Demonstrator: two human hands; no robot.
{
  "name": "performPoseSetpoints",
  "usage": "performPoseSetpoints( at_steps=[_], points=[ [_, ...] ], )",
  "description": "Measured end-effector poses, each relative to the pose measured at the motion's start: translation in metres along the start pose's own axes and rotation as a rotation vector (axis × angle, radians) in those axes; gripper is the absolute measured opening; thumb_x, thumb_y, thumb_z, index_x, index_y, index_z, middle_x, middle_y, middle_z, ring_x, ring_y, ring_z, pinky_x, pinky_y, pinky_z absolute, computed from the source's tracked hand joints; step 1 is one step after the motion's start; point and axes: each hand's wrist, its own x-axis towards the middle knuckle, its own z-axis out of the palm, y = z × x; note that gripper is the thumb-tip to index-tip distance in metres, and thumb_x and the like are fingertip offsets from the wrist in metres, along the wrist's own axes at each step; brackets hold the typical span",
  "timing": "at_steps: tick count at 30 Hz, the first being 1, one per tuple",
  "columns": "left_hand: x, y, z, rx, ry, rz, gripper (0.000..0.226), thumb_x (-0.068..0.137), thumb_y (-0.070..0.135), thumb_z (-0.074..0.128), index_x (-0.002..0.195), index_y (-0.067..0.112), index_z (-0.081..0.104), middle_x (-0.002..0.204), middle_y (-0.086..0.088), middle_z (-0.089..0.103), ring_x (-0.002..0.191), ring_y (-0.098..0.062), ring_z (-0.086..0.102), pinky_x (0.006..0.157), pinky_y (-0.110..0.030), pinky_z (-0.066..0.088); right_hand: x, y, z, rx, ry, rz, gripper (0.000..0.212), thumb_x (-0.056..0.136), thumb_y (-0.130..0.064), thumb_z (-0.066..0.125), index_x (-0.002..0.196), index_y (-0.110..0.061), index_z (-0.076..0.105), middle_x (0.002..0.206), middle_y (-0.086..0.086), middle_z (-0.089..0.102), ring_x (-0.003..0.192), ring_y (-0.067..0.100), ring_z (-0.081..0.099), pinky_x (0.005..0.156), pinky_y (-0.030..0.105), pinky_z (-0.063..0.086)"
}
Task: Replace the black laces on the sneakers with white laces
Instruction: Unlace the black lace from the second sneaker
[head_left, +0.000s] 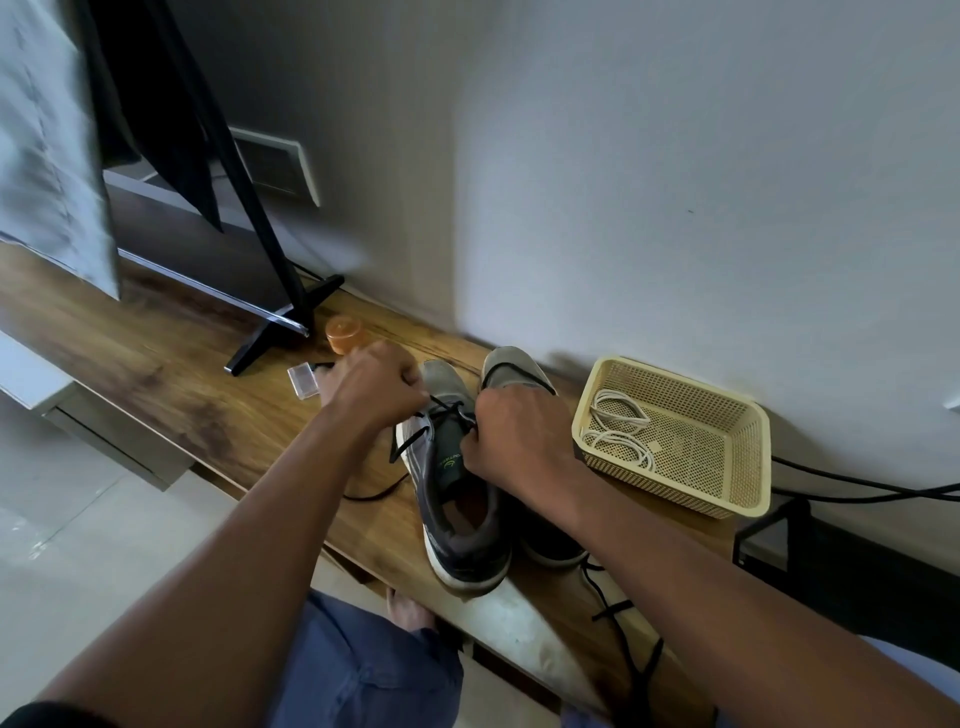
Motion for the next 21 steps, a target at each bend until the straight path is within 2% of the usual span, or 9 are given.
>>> performPoseSetpoints(
  at_steps=[2, 4, 6, 8, 9, 13, 15, 17, 21],
  points=[
    [0.001, -0.007, -0.005, 0.013, 0.122, -0.127, 0.002, 0.081, 0.028, 0.07, 0.081, 0.025, 0.071, 0.085, 0.004, 0.068, 0.085, -0.021, 0.062, 0.098, -0.048, 0.051, 0.002, 0.002, 0.0, 0.01, -0.009, -0.004, 0.039, 0.078, -0.031, 0.065, 0.061, -0.023, 0.031, 0.058, -0.006, 0.037, 0.057, 0.024, 0.045, 0.047, 0.025, 0.021],
    [0.003, -0.013, -0.008, 0.015, 0.183, -0.152, 0.004, 0.082, 0.027, 0.067, 0.084, 0.026, 0.071, 0.087, 0.001, 0.067, 0.087, -0.024, 0.062, 0.092, -0.044, 0.05, 0.005, 0.003, 0.0, 0.019, -0.01, -0.012, 0.038, 0.078, -0.032, 0.065, 0.062, -0.023, 0.032, 0.059, -0.005, 0.037, 0.059, 0.025, 0.046, 0.048, 0.026, 0.02],
    [0.005, -0.012, -0.008, -0.052, 0.096, -0.043, 0.013, 0.083, 0.028, 0.074, 0.094, 0.032, 0.075, 0.096, 0.007, 0.071, 0.094, -0.02, 0.064, 0.089, -0.04, 0.052, 0.006, 0.003, 0.001, 0.017, -0.01, -0.01, 0.038, 0.077, -0.031, 0.065, 0.062, -0.023, 0.032, 0.059, -0.005, 0.036, 0.059, 0.026, 0.046, 0.048, 0.026, 0.022],
    [0.003, -0.006, -0.005, -0.094, -0.085, 0.105, 0.037, 0.081, 0.037, 0.084, 0.116, 0.037, 0.074, 0.105, 0.014, 0.073, 0.103, -0.015, 0.066, 0.093, -0.042, 0.055, 0.005, 0.001, 0.002, 0.017, -0.002, -0.008, 0.033, 0.077, -0.03, 0.066, 0.063, -0.022, 0.036, 0.058, -0.005, 0.036, 0.057, 0.025, 0.046, 0.048, 0.025, 0.024],
    [0.001, -0.002, -0.004, -0.078, -0.149, 0.139, 0.044, 0.079, 0.042, 0.086, 0.12, 0.038, 0.072, 0.104, 0.017, 0.072, 0.107, -0.014, 0.066, 0.096, -0.044, 0.053, 0.005, 0.001, 0.002, 0.017, 0.001, -0.009, 0.029, 0.077, -0.03, 0.066, 0.065, -0.022, 0.04, 0.058, -0.005, 0.036, 0.057, 0.025, 0.046, 0.048, 0.025, 0.024],
    [0.002, 0.002, 0.009, 0.019, -0.152, 0.14, 0.024, 0.075, 0.046, 0.089, 0.093, 0.036, 0.077, 0.094, 0.017, 0.071, 0.102, -0.012, 0.066, 0.082, -0.033, 0.049, 0.002, 0.002, 0.003, 0.015, 0.013, -0.009, 0.025, 0.078, -0.03, 0.066, 0.069, -0.022, 0.044, 0.061, -0.004, 0.037, 0.058, 0.026, 0.044, 0.049, 0.027, 0.026],
    [0.002, 0.001, 0.008, 0.034, -0.12, 0.116, 0.018, 0.076, 0.045, 0.088, 0.085, 0.034, 0.077, 0.093, 0.013, 0.071, 0.099, -0.016, 0.066, 0.093, -0.043, 0.052, 0.001, 0.003, 0.002, 0.008, 0.017, -0.006, 0.026, 0.078, -0.031, 0.066, 0.068, -0.022, 0.043, 0.061, -0.004, 0.038, 0.058, 0.025, 0.045, 0.048, 0.026, 0.022],
    [0.003, -0.003, 0.005, 0.008, -0.124, 0.104, 0.016, 0.077, 0.043, 0.088, 0.081, 0.034, 0.077, 0.09, 0.014, 0.071, 0.097, -0.016, 0.067, 0.097, -0.048, 0.053, 0.002, 0.002, 0.002, 0.006, 0.019, -0.01, 0.026, 0.078, -0.031, 0.066, 0.068, -0.022, 0.043, 0.062, -0.003, 0.041, 0.058, 0.025, 0.045, 0.047, 0.025, 0.02],
    [0.002, -0.003, 0.004, -0.018, -0.247, 0.178, 0.012, 0.081, 0.036, 0.086, 0.085, 0.041, 0.077, 0.09, 0.02, 0.071, 0.097, -0.01, 0.069, 0.09, -0.04, 0.057, 0.001, 0.003, 0.0, 0.001, 0.023, -0.013, 0.024, 0.078, -0.03, 0.065, 0.069, -0.022, 0.045, 0.06, -0.004, 0.039, 0.057, 0.024, 0.046, 0.047, 0.025, 0.021]
  ],
)
